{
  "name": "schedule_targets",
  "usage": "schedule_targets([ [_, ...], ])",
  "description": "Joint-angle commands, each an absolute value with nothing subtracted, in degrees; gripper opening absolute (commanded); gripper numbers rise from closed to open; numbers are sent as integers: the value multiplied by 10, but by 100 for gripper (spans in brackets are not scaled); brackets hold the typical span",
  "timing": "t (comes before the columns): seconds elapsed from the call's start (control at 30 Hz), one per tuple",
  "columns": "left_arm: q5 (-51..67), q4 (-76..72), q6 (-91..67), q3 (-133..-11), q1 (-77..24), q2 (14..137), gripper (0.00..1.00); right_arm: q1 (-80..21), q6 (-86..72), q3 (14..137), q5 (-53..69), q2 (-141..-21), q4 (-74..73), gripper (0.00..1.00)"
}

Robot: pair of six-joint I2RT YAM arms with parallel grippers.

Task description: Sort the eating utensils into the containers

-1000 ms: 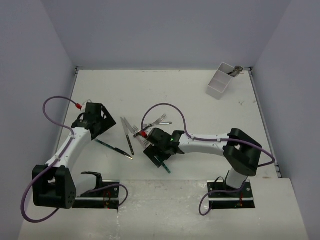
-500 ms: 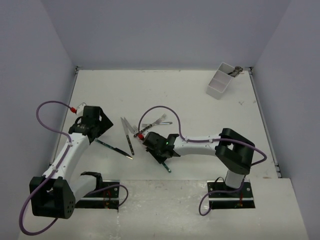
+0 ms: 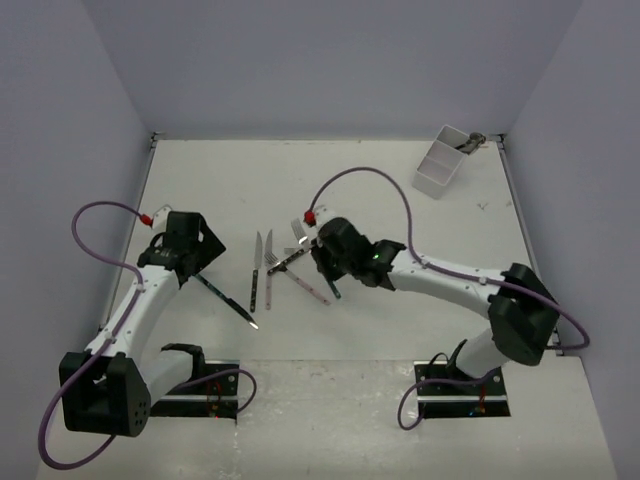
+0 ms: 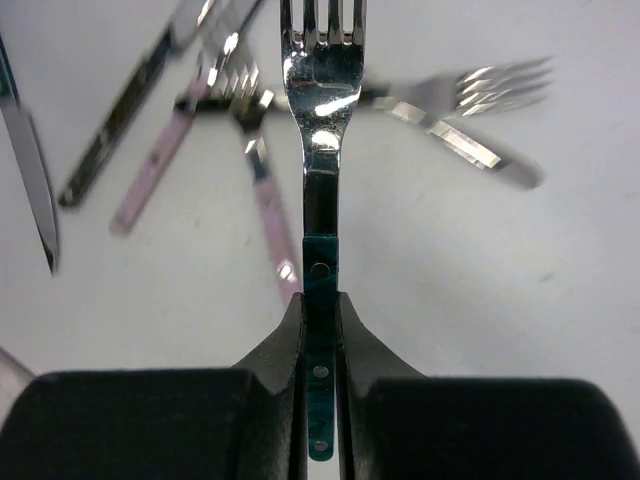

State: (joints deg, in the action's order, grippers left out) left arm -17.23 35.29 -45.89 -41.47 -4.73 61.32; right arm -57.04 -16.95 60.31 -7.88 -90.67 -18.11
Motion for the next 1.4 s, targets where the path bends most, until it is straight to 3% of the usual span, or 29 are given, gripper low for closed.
schedule_targets([
  [0.0,-188,331,-464,-438,-46,623,100,-469,-165,578,-105,-798,-59,0],
  [0.1,-185,324,-467,-440,-46,638,100,-348,-158,562,-182,-758,23,0],
  [0.2,-192,324,-468,-447,-46,648,100,-231,-157,501,-184,-750,219,0],
  [0.3,-199,323,-469,-457,-46,658,100,-124,-222,526,-170,-783,294,0],
  [0.4,-208,323,-470,-468,-46,674,100,-83,-212,573,-248,-862,354,0],
  [0.5,-217,333,-468,-489,-46,695,100,-70,-140,626,-345,-947,437,0],
  [0.87,-221,353,-467,-531,-46,755,100,-12,-171,796,-390,-1134,472,0],
  [1.37,-238,370,-483,-564,-46,788,100,-12,-208,763,-345,-1169,482,8],
])
